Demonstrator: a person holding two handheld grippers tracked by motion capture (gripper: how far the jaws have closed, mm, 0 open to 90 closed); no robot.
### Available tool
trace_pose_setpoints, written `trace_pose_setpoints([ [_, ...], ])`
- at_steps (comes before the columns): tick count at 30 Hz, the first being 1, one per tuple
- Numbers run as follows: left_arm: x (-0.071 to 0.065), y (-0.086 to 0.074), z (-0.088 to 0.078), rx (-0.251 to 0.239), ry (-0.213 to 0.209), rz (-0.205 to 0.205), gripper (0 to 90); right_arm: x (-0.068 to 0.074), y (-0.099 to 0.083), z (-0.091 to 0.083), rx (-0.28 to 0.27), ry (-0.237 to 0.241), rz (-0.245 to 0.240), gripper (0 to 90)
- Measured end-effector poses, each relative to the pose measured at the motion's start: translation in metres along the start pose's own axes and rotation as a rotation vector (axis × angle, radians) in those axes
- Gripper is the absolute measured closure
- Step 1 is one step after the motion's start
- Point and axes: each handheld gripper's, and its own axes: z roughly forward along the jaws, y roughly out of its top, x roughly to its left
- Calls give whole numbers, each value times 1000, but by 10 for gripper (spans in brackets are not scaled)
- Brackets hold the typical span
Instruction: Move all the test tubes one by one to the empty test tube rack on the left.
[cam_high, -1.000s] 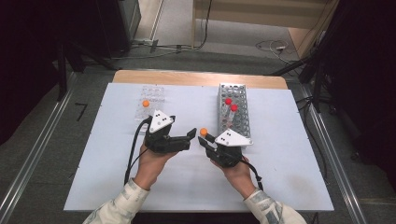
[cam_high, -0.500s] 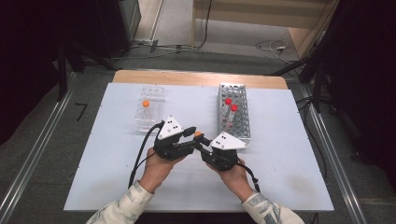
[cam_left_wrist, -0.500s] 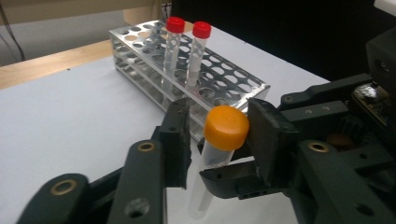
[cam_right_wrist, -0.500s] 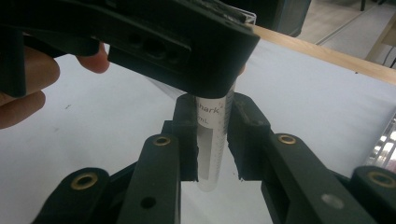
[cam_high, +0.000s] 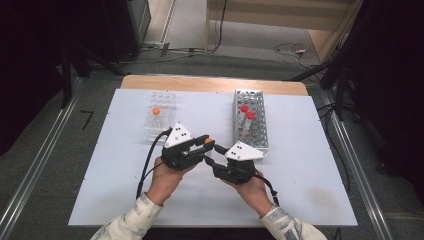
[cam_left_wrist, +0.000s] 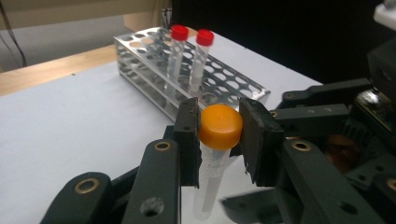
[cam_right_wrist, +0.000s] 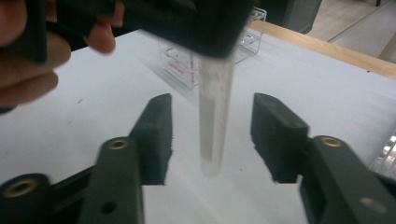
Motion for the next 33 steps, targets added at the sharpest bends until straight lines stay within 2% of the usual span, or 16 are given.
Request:
trace_pose_setpoints([
  [4, 16, 5, -16, -7, 47, -44, 700, -5, -1, -11, 11, 0, 5, 387],
  [9, 39, 9, -36, -34, 107, -93, 700, -14, -4, -25, 0, -20, 13, 372],
  [13, 55, 13, -50, -59, 156, -121, 700, -21, -5, -36, -13, -35, 22, 371],
  [16, 65, 13, -57, -67, 203, -127, 700, -25, -6, -42, -22, -45, 28, 370],
  [22, 84, 16, -65, -85, 253, -153, 700, -29, -8, -50, -27, -59, 38, 370],
  [29, 98, 20, -66, -92, 332, -140, 700, -34, -8, -51, -30, -71, 50, 370],
  [33, 105, 19, -63, -86, 358, -143, 700, -35, -8, -51, -29, -76, 51, 366],
])
